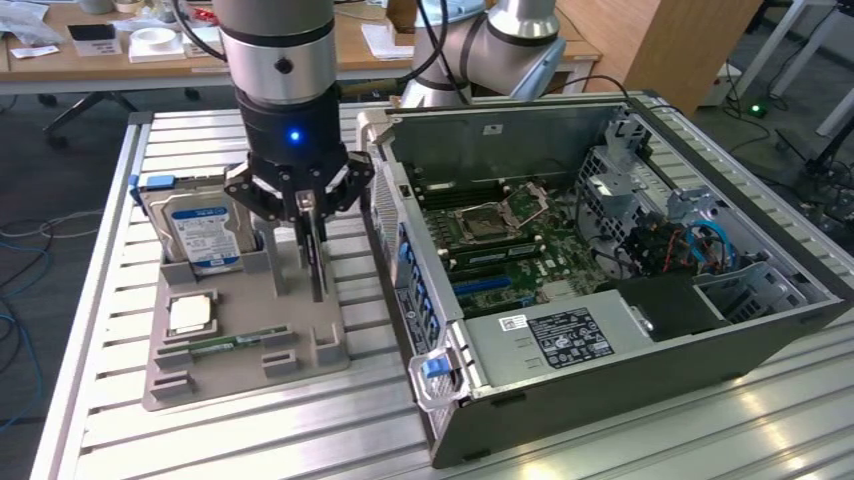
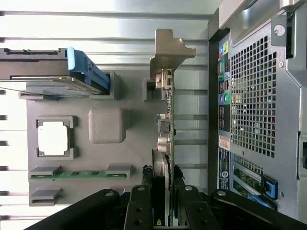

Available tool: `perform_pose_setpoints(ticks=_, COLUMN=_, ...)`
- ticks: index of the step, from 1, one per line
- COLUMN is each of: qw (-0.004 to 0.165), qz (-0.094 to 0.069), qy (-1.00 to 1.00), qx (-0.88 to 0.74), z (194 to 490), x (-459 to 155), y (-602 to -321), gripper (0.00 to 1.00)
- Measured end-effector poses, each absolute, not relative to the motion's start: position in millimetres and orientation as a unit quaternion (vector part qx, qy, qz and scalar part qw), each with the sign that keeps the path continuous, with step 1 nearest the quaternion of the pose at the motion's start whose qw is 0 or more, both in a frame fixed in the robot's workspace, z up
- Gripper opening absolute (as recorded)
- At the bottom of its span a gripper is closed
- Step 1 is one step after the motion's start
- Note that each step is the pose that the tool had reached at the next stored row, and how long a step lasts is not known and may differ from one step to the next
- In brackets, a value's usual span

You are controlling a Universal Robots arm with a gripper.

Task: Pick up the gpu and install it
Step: 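Pick up the gpu and move the gpu toward the slot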

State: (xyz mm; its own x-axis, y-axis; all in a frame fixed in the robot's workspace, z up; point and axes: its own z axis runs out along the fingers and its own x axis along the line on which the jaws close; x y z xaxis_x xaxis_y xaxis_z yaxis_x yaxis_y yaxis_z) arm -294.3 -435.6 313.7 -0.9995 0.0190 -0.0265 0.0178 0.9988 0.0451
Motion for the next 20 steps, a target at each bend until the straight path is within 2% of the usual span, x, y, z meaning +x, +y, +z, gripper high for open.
perform_pose_setpoints(ticks=20, qw=0.013, qz=0.022, qy=1.000, qx=0.009, z=339.9, x=-294.2, y=-435.6, gripper=0.26)
